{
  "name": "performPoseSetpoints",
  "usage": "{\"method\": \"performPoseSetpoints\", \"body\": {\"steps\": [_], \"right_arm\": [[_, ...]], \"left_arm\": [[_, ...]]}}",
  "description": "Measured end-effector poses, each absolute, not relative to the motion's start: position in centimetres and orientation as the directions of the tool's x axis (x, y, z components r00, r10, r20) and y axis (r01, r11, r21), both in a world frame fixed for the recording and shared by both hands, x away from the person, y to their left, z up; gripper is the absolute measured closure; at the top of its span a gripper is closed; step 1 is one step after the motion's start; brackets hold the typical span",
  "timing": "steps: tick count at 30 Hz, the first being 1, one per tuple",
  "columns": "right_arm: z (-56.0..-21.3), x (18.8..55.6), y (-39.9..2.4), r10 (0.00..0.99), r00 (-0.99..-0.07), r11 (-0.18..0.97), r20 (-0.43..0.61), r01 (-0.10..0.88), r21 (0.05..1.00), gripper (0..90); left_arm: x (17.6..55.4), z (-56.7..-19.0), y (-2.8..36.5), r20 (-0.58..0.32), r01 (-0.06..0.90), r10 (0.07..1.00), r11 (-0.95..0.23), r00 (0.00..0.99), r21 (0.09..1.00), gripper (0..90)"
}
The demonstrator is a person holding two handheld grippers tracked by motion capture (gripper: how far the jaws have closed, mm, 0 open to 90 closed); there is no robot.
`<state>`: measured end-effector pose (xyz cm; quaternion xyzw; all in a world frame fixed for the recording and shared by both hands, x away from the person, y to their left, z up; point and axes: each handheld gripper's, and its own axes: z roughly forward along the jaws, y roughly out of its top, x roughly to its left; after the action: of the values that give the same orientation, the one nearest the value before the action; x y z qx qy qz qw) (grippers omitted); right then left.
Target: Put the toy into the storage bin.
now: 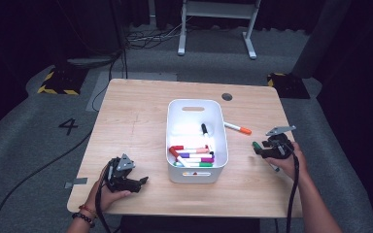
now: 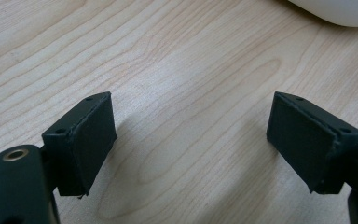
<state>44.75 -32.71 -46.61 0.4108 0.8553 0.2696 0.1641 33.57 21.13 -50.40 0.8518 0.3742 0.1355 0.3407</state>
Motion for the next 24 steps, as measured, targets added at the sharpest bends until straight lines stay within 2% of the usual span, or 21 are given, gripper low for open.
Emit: {"method": "performPoseSetpoints", "body": {"steps": [13,24], "right_arm": [[-47.7,45.8,-31.8,0.777,-0.63,0.536,-0.013,0.651,0.537,49.7],[-47.9,44.4,-31.1,0.769,-0.639,0.52,0.009,0.635,0.571,66.5]], "left_arm": [[33.6,-50.4,21.1,-0.024,0.545,0.73,-0.488,0.683,0.682,15.7],[33.6,-50.4,21.1,-0.023,0.544,0.729,-0.489,0.684,0.682,15.7]]}}
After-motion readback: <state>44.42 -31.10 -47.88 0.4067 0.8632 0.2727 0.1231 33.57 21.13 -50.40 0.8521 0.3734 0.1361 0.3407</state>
